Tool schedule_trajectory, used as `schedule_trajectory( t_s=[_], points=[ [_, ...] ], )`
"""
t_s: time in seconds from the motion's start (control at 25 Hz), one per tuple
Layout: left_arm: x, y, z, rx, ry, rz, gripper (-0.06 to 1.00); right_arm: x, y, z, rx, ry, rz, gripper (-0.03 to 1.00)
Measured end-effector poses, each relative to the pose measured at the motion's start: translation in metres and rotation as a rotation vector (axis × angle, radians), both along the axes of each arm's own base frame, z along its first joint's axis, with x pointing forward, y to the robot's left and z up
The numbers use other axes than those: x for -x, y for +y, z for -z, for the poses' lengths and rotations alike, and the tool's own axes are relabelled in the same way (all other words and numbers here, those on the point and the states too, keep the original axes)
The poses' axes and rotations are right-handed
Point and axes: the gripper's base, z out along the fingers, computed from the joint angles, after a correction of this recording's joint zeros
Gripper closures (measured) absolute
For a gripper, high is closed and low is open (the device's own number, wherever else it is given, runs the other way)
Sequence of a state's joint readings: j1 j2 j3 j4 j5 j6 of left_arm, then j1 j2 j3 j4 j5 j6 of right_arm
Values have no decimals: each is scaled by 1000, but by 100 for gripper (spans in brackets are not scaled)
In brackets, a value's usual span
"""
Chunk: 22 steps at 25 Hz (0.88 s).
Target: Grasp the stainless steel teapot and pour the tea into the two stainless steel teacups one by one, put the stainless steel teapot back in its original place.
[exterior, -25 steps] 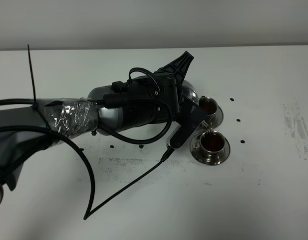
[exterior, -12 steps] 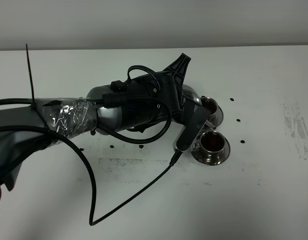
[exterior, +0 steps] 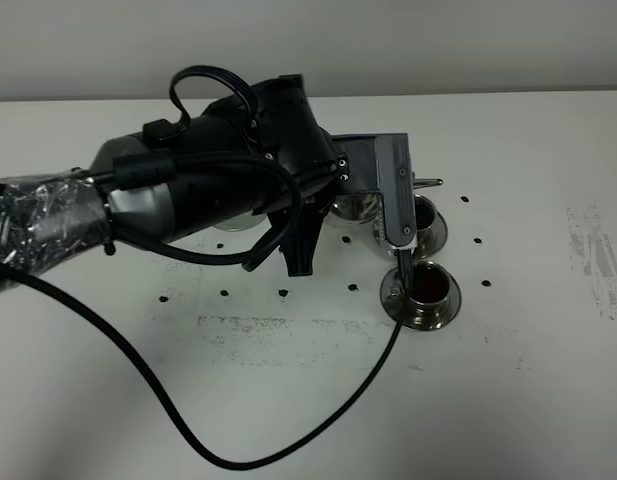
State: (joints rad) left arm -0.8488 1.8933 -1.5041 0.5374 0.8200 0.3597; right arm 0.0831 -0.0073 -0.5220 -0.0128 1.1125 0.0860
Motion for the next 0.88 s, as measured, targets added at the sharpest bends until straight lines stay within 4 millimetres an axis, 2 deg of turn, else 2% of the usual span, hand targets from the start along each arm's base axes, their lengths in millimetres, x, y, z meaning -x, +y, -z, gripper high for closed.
schedule_trajectory(
  t_s=[0.12, 0.2, 0.36, 0.6, 0.88],
  points=[
    [13, 5, 1, 80, 134, -205, 76, 0, 0, 0, 0, 0, 0, 45],
    [17, 4, 3, 128, 188, -280, 76, 0, 0, 0, 0, 0, 0, 45],
    [15, 3, 17, 175, 232, -337, 76, 0, 0, 0, 0, 0, 0, 45],
    [5, 14, 37, 172, 257, -413, 76, 0, 0, 0, 0, 0, 0, 45],
    [7, 20, 60, 179, 305, -437, 76, 0, 0, 0, 0, 0, 0, 45]
  ],
)
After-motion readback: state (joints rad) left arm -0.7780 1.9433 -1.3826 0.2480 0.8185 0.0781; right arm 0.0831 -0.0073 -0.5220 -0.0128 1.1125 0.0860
